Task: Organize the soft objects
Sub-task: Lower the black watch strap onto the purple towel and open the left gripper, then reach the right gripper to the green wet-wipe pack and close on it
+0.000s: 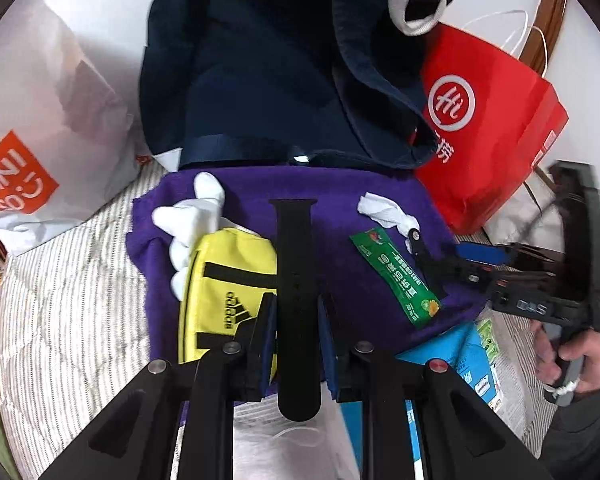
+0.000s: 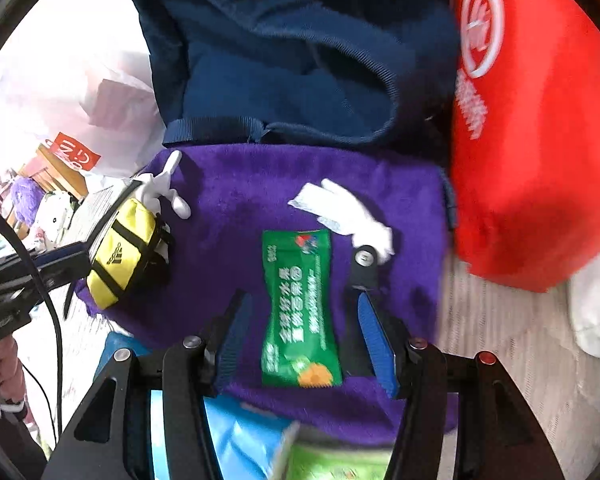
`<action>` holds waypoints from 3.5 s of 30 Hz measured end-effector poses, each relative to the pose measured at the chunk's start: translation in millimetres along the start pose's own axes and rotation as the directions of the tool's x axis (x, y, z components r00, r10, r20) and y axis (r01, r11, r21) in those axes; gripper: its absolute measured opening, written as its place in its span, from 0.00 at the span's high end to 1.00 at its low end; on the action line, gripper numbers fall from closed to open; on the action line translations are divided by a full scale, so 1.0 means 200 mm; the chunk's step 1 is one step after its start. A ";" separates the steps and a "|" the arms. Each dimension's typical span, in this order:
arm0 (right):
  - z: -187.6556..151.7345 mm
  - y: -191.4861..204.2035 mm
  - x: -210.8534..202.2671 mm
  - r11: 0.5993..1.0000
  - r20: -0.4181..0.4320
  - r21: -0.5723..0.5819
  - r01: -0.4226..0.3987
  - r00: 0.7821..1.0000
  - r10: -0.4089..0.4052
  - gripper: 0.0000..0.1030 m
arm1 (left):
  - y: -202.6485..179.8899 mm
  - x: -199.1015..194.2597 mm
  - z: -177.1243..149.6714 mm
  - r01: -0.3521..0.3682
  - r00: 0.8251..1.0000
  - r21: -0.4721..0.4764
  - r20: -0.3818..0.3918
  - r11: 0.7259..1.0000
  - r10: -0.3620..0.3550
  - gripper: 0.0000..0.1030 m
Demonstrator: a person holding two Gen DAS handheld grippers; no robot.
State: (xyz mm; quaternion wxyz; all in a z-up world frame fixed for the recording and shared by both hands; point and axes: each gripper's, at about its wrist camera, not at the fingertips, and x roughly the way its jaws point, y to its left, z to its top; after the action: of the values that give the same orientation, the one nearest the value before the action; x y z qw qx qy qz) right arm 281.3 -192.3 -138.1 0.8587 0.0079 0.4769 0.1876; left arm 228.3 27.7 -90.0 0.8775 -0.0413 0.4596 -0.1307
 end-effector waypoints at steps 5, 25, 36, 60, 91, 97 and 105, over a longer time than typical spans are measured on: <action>-0.11 -0.05 -0.14 0.999 0.037 0.012 0.033 0.999 -0.034 0.46 | -0.03 0.07 0.01 0.011 1.000 0.002 -0.022 1.000 -0.011 0.81; -0.54 -0.29 -0.39 0.983 0.048 0.176 0.048 0.997 -0.057 0.46 | -0.07 0.36 0.06 -0.002 0.993 0.024 -0.114 1.000 0.005 0.80; -0.74 -0.34 -0.44 0.977 -0.005 0.203 0.057 0.998 -0.057 0.46 | -0.13 0.33 0.07 0.000 0.993 0.015 -0.115 1.000 0.001 0.48; -0.64 -0.15 -0.25 0.998 -0.011 0.042 0.039 0.999 -0.039 0.12 | 0.01 -0.19 -0.21 -0.094 0.995 -0.033 -0.027 0.995 0.093 0.38; -0.67 -0.26 -0.15 0.997 -0.054 -0.006 0.082 0.995 -0.082 0.11 | 0.17 -0.31 -0.47 -0.108 0.993 -0.112 -0.058 0.988 0.102 0.36; -0.64 -0.18 -0.06 0.988 -0.045 -0.098 0.117 0.991 -0.122 0.12 | 0.16 -0.32 -0.49 -0.114 0.992 -0.111 -0.060 0.987 0.108 0.36; -0.68 -0.21 -0.13 0.990 -0.016 -0.086 0.116 0.993 -0.118 0.26 | 0.15 -0.30 -0.57 -0.102 0.993 -0.096 -0.070 0.990 0.095 0.36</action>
State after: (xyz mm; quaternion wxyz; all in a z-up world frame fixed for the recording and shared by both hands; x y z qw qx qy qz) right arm 169.8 -263.4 -199.4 0.8627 -0.0584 0.4771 0.1570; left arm 108.0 78.7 -114.8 0.8643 -0.0580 0.4953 -0.0653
